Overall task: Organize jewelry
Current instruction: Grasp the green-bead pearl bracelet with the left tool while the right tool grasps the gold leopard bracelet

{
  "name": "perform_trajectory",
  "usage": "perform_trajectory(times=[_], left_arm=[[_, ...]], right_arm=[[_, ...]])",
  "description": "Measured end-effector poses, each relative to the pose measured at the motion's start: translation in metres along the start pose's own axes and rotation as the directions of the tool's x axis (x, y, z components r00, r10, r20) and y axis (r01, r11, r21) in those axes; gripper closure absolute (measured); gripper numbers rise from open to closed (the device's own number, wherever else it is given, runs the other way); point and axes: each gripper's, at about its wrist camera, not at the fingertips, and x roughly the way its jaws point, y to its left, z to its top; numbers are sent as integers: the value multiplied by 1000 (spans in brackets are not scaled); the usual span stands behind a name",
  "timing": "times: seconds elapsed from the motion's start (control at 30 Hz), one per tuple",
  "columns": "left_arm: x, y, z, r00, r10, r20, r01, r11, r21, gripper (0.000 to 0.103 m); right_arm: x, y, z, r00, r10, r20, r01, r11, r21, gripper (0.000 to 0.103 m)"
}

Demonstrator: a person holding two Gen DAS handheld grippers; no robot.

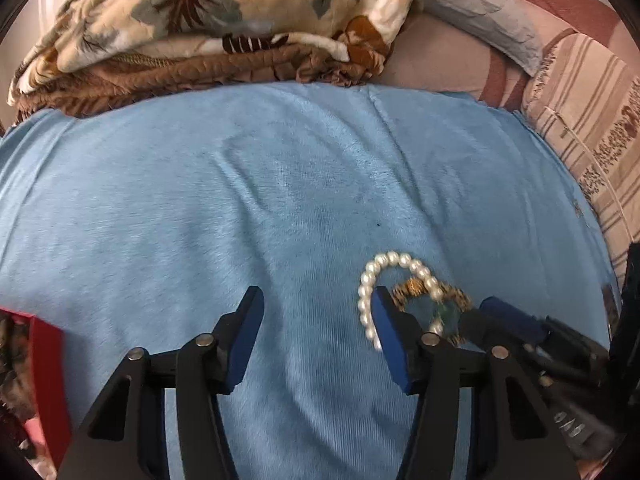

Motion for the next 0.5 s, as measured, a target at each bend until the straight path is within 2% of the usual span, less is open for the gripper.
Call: perform_trajectory(times=[0.03, 0.13, 0.2, 0.27, 0.33, 0.5], left_arm=[[6, 0, 2, 1000, -8, -13, 8, 1000, -10, 51], [22, -2, 4, 998, -32, -54, 31, 999, -21, 57], [22, -7, 4, 999, -22, -38, 22, 1000, -1, 57], [24, -14, 4, 999, -15, -42, 16, 1000, 22, 57], [26, -22, 3, 999, 5, -35, -3, 998, 58, 57], [32, -41, -2, 997, 76, 4, -75, 986, 146, 57]], right_arm=[[4, -1, -1, 1000, -4, -14, 4, 1000, 1, 72], [11, -7, 2, 998, 54, -35, -53, 998, 33, 91], [11, -7, 4, 999, -1, -43, 2, 1000, 17, 95], [3, -7, 7, 990, -137, -26, 137, 991, -14, 96], [-6, -10, 11, 976, -216, -7, 216, 976, -24, 96], [-18, -40, 17, 970, -242, -28, 244, 968, 52, 96]])
